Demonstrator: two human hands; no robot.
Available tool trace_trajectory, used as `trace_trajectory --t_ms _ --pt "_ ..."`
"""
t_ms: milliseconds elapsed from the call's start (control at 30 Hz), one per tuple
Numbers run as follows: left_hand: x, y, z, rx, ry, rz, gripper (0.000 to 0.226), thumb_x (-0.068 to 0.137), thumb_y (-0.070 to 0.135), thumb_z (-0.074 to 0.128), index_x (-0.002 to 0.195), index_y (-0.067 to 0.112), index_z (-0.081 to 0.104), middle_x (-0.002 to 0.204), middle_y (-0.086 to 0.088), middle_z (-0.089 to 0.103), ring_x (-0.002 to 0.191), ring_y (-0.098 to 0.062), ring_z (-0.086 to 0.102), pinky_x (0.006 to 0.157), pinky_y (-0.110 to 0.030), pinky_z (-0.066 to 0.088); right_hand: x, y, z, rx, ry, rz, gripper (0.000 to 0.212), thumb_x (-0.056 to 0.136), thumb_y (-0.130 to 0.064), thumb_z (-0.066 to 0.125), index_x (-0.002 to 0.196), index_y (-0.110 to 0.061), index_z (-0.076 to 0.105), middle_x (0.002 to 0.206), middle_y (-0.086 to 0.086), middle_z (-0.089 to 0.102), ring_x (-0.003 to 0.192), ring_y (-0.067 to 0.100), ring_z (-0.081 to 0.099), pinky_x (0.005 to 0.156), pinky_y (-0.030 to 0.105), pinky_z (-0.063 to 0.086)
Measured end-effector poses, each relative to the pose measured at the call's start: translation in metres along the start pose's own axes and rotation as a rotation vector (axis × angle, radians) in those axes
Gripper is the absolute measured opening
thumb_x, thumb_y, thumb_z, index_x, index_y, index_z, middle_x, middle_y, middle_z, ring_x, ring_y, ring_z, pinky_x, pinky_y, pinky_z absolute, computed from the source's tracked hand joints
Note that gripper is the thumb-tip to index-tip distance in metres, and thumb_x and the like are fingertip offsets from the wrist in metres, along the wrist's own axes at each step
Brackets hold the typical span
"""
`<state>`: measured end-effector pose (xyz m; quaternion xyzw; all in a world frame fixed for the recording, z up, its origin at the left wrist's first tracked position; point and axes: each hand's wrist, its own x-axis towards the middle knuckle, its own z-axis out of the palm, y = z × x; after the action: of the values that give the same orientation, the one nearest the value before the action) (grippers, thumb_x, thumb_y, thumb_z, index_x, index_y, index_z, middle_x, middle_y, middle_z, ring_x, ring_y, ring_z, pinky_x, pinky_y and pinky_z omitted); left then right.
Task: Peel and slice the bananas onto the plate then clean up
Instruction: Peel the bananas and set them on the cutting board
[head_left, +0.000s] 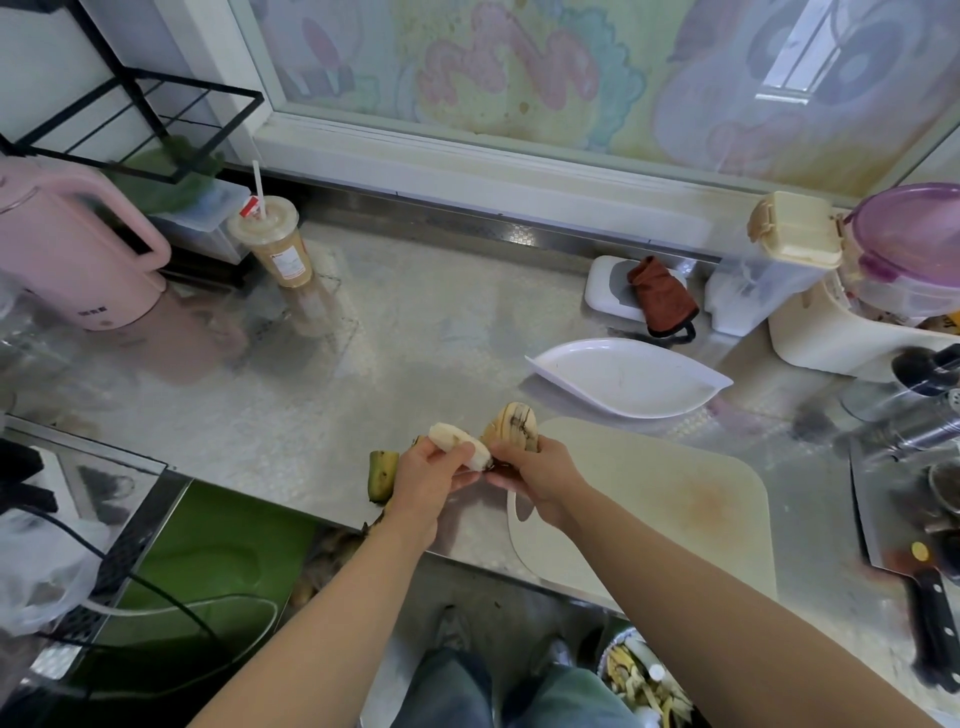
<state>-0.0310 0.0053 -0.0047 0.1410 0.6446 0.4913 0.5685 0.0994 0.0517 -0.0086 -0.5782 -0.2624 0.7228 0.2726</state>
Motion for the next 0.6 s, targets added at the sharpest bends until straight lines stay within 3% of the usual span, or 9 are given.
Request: trace_trajectory --t_ms 167,500,600 --pt "-0.001 0.002 0.002 -0.133 0.018 -0.052 0.023 0.088 0.0 0.064 0.11 0.007 0.062 0.103 -0.014 0.068 0.096 -0.028 0.068 0.074 -0.033 0.06 -0.003 0.001 0.002 0.041 -0.009 -0.066 0.013 0.085 0.0 0.066 0.098 0.003 0.064 0.097 0.02 0.07 0.077 0.025 0.07 0.066 0.025 0.059" --pt "0.001 0.004 -0.004 -0.31 -0.066 -0.147 0.019 0.09 0.003 0.063 0.109 0.005 0.061 0.094 -0.015 0.07 0.088 -0.025 0.069 0.073 -0.033 0.06 0.0 0.001 -0.008 0.063 -0.124 -0.023 0.025 0.082 0.002 0.069 0.106 0.006 0.062 0.097 0.019 0.071 0.091 0.03 0.069 0.095 0.041 0.051" --pt "0.0 0.005 -0.007 -0.359 -0.096 -0.195 0.013 0.09 0.005 0.064 0.103 0.004 0.063 0.091 -0.016 0.071 0.085 -0.025 0.07 0.075 -0.034 0.06 0.002 -0.004 -0.011 0.072 -0.148 0.031 0.025 0.084 0.004 0.065 0.108 0.008 0.061 0.096 0.018 0.07 0.085 0.027 0.07 0.087 0.035 0.056"
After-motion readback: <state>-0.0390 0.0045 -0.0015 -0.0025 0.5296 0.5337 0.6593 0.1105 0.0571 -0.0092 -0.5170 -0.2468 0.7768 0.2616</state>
